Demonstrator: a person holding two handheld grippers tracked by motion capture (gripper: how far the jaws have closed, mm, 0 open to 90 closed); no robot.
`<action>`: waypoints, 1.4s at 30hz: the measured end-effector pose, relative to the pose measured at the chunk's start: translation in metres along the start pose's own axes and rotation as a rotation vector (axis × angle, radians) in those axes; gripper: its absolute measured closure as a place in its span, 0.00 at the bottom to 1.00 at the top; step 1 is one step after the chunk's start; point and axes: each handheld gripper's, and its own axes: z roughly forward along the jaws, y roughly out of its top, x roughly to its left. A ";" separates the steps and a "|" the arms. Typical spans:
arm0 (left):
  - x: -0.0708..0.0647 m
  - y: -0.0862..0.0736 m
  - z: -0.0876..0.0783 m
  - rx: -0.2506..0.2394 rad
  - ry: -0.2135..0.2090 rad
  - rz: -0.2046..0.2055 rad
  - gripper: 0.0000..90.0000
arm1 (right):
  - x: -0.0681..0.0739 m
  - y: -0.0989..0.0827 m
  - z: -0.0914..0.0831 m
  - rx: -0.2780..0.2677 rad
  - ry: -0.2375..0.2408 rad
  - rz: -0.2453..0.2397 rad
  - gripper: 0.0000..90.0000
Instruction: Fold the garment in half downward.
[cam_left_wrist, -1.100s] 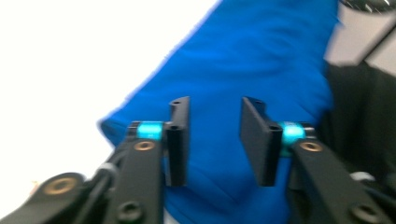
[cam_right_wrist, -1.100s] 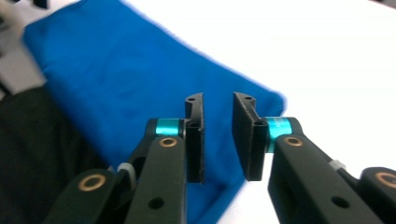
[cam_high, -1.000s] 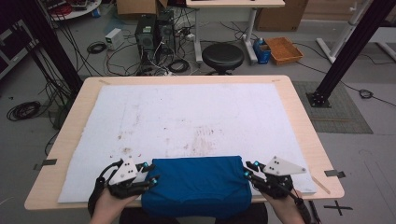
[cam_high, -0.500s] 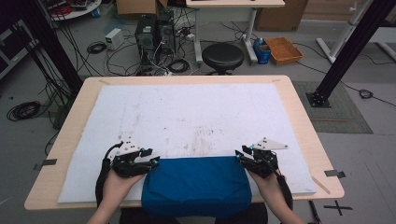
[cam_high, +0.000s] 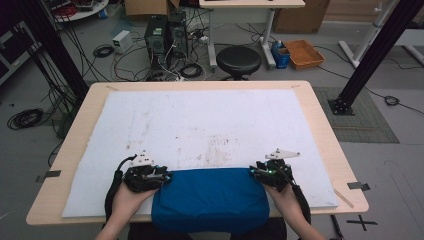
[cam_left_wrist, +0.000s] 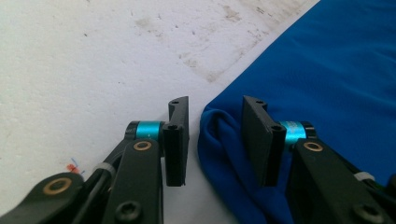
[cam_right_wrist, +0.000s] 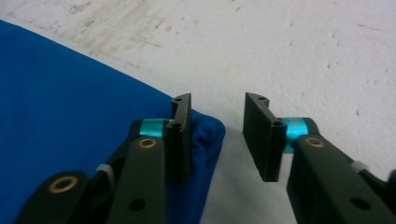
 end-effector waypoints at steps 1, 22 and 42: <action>0.000 0.000 0.000 0.000 0.000 0.000 0.75 | 0.002 0.000 0.000 0.002 0.007 -0.005 0.84; 0.013 0.027 -0.005 -0.034 0.022 0.042 0.93 | -0.007 0.036 -0.008 -0.080 -0.015 -0.075 0.93; 0.055 0.079 0.031 -0.060 0.154 0.067 0.93 | -0.054 0.085 0.032 -0.071 -0.028 -0.066 0.93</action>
